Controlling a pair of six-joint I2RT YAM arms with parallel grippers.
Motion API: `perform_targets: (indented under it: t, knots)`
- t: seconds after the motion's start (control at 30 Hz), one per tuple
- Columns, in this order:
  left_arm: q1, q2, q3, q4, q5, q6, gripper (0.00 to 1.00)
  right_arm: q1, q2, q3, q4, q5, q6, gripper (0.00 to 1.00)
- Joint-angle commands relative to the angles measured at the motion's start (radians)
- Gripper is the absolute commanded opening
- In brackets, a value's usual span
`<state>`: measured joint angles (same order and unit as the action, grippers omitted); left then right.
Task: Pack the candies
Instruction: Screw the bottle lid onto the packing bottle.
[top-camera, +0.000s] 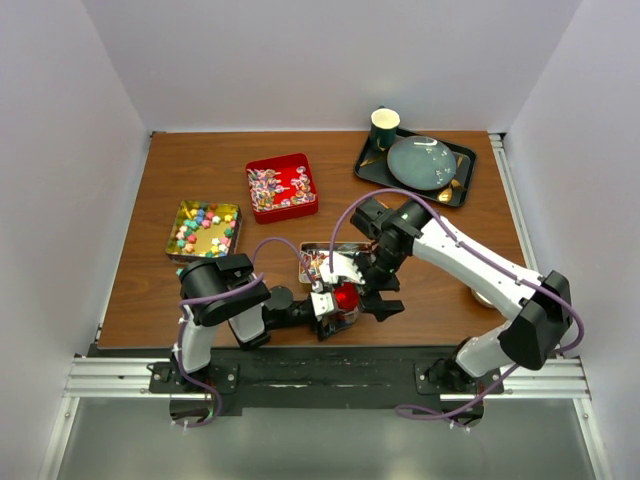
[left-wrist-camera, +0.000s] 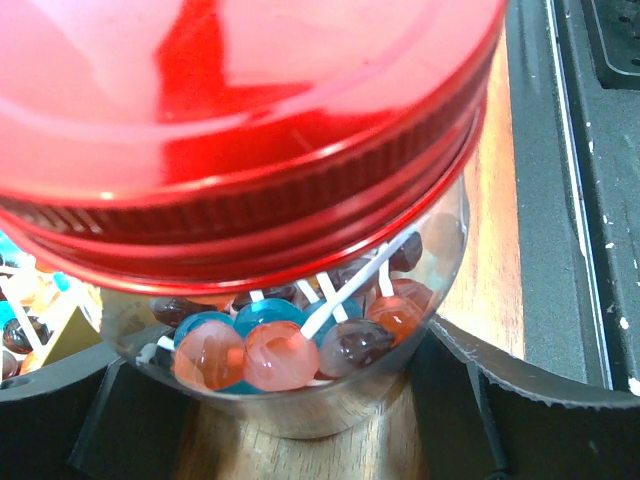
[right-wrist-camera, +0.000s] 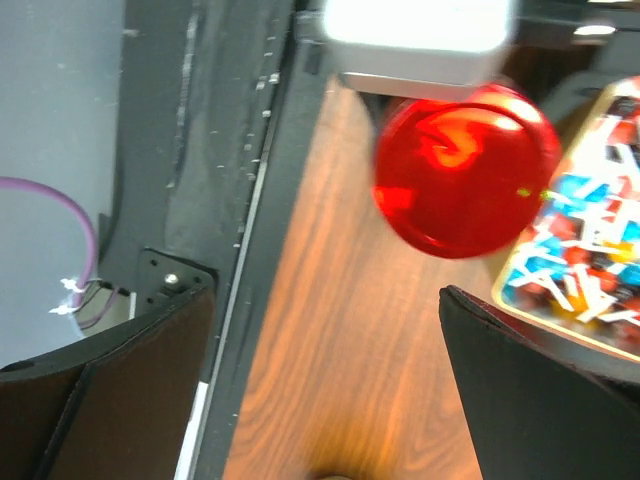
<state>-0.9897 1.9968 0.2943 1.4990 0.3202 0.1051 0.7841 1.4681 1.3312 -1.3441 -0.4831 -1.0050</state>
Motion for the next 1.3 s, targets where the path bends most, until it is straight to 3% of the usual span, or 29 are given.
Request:
perform_targets:
  t: [0.0,0.27,0.5,1.27]
  knots:
    - [0.019,0.049,-0.023,0.115,-0.063,0.067,0.0,-0.008,0.024,0.088,-0.051,0.023,-0.02,0.98]
    - [0.017,0.048,-0.024,0.112,-0.058,0.067,0.0,0.017,0.165,0.21,0.016,-0.072,0.046,0.99]
    - [0.017,0.045,-0.021,0.106,-0.058,0.056,0.0,0.079,0.192,0.192,0.074,-0.089,0.066,0.98]
    - [0.036,0.06,-0.009,0.101,-0.11,0.022,0.0,0.08,0.078,0.022,0.007,-0.008,0.085,0.97]
